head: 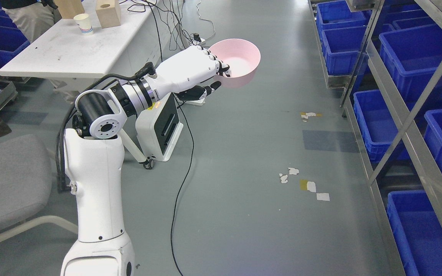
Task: Stack pink IKEA bowl on shelf middle layer
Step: 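Hold the pink bowl in the left hand while driving to the other shelf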
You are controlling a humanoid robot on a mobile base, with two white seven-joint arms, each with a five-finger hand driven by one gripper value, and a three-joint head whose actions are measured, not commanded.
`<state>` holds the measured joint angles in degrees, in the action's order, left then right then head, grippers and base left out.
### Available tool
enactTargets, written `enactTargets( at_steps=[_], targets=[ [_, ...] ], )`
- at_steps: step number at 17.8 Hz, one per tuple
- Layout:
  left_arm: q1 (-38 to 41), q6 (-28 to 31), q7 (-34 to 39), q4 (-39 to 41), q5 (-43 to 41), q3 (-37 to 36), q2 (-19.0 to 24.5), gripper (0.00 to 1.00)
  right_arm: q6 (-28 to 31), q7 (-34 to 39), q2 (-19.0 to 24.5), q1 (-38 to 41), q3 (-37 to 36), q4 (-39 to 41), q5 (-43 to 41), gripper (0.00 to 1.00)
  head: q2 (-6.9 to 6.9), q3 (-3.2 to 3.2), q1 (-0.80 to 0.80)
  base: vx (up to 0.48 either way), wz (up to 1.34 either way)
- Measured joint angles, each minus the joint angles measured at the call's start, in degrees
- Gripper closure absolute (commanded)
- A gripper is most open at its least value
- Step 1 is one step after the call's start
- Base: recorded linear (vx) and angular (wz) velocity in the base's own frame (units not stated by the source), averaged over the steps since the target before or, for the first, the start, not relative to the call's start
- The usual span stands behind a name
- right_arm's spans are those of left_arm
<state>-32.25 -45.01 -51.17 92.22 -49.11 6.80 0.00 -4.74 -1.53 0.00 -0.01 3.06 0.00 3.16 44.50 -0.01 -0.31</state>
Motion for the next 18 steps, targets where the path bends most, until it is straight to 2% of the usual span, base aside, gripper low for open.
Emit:
enactTargets(
  at_steps=[18],
  targets=[
    [0.4, 0.0, 0.0, 0.0, 0.6, 0.9, 0.0, 0.96, 0.0, 0.0, 0.0, 0.0, 0.0, 0.0, 0.0, 0.0, 0.0, 0.0, 0.0, 0.258, -0.08]
  ],
)
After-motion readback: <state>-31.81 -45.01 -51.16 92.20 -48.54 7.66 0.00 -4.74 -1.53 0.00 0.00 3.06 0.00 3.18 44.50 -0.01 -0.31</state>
